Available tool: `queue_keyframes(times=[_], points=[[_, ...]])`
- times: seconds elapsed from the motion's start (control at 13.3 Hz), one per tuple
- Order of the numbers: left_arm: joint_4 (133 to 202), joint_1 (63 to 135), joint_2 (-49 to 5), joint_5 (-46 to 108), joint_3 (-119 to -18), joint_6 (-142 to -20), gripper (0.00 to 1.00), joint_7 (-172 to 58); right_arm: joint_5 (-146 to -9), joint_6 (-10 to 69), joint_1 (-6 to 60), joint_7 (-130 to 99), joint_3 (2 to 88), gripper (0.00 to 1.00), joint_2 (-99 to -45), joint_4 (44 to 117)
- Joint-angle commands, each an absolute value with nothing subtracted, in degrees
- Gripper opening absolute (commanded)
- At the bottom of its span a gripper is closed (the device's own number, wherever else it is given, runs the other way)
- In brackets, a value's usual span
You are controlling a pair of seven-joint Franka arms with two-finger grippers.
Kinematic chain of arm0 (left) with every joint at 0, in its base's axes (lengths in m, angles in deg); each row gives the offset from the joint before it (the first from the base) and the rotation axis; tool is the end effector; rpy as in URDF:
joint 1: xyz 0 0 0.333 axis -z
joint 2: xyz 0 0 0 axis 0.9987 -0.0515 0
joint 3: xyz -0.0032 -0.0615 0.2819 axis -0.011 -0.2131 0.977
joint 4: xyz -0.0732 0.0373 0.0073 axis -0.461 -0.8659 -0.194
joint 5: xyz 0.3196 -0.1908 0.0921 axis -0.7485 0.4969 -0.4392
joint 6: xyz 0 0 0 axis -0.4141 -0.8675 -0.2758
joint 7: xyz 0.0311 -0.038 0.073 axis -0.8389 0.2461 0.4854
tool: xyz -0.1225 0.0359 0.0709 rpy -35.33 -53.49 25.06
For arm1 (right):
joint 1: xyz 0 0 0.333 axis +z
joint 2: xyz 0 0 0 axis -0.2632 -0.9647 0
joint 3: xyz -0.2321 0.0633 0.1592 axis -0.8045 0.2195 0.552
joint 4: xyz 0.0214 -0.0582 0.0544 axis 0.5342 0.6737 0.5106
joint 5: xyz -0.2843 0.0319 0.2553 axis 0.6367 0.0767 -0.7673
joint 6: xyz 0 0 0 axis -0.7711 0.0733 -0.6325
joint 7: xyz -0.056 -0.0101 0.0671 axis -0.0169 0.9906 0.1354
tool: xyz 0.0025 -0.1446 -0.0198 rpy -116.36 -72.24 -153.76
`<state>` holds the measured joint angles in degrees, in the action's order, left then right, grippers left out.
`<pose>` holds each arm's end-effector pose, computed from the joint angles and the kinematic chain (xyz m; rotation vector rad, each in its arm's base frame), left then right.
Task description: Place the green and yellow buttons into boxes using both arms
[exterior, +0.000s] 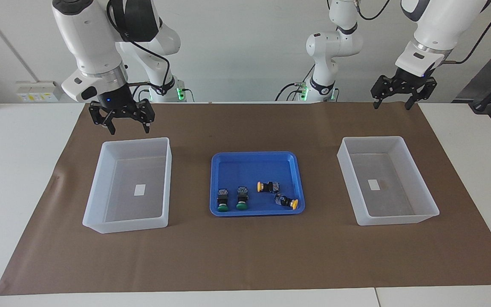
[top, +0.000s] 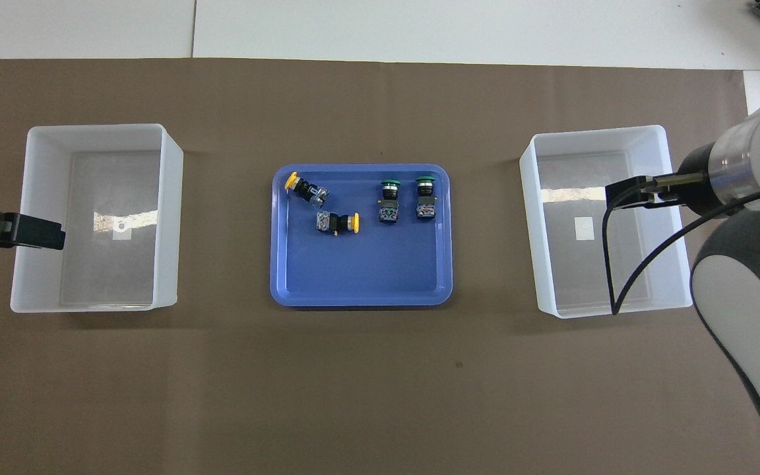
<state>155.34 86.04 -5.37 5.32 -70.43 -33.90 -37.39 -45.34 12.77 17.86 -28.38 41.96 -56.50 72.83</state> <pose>0.5115 -0.0376 0.5664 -3.1214 0.2219 -0.0332 0.5590 0.0635 0.5254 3.1225 0.0620 0.1254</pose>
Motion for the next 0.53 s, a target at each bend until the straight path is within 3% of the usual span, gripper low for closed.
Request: queue_keyframes(times=[0.0, 0.45], points=[[156.3, 86.26, -4.32, 6.37, -70.17, -36.77, 1.0, -36.21, -46.46, 11.97, 17.11, -26.91, 42.33, 1.0, -56.32, 72.83], [158.84, 86.26, -3.62, 6.46, -70.09, -40.82, 1.0, -38.82, -46.46, 11.97, 17.11, -26.91, 42.33, 1.0, -56.32, 72.83]])
